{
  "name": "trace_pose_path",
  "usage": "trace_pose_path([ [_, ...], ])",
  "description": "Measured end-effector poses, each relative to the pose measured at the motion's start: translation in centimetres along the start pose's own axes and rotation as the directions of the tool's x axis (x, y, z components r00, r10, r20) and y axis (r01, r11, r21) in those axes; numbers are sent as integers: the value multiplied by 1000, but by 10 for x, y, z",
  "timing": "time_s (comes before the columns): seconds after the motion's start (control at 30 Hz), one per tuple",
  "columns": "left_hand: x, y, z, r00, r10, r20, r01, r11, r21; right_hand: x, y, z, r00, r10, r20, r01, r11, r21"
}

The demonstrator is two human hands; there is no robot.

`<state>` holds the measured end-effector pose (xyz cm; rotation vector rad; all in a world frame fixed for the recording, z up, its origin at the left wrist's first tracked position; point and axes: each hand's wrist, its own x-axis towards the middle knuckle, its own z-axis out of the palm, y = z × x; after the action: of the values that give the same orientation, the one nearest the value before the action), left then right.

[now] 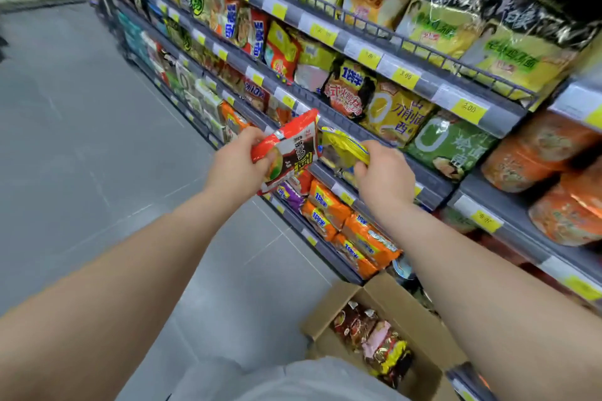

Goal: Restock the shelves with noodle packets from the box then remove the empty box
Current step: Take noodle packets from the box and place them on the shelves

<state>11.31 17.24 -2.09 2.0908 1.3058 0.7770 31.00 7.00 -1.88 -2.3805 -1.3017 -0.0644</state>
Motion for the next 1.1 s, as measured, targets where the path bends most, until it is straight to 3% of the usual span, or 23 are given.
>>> trace_pose_path([
  [0.13,82,-3,4,986,160,40,-156,984,-86,44,-17,2,982,73,-177,-78,997,-21],
  [0.27,149,14,6,933,358,33,-348,923,-162,74,-40,-7,918,175,-355,-199,980,-30],
  [0.37,196,40,1,851,524,39,-498,827,-261,92,-59,-24,824,269,-498,-323,946,-23],
  [0.47,228,68,0,753,657,-28,-636,717,-287,100,-68,-46,725,262,-638,-398,914,-77],
  [0.63,253,131,-3,606,779,-159,-783,549,-292,107,-61,-91,612,-14,-791,-395,861,-321],
  [0.87,251,199,-15,516,754,-406,-856,470,-216,118,-39,-154,466,-311,-829,-398,763,-510],
  [1.03,261,240,-19,450,748,-488,-891,413,-188,143,-25,-199,348,-475,-809,-389,712,-585],
  [1.1,266,253,-22,423,752,-506,-903,394,-170,155,-17,-214,339,-492,-802,-393,700,-596],
])
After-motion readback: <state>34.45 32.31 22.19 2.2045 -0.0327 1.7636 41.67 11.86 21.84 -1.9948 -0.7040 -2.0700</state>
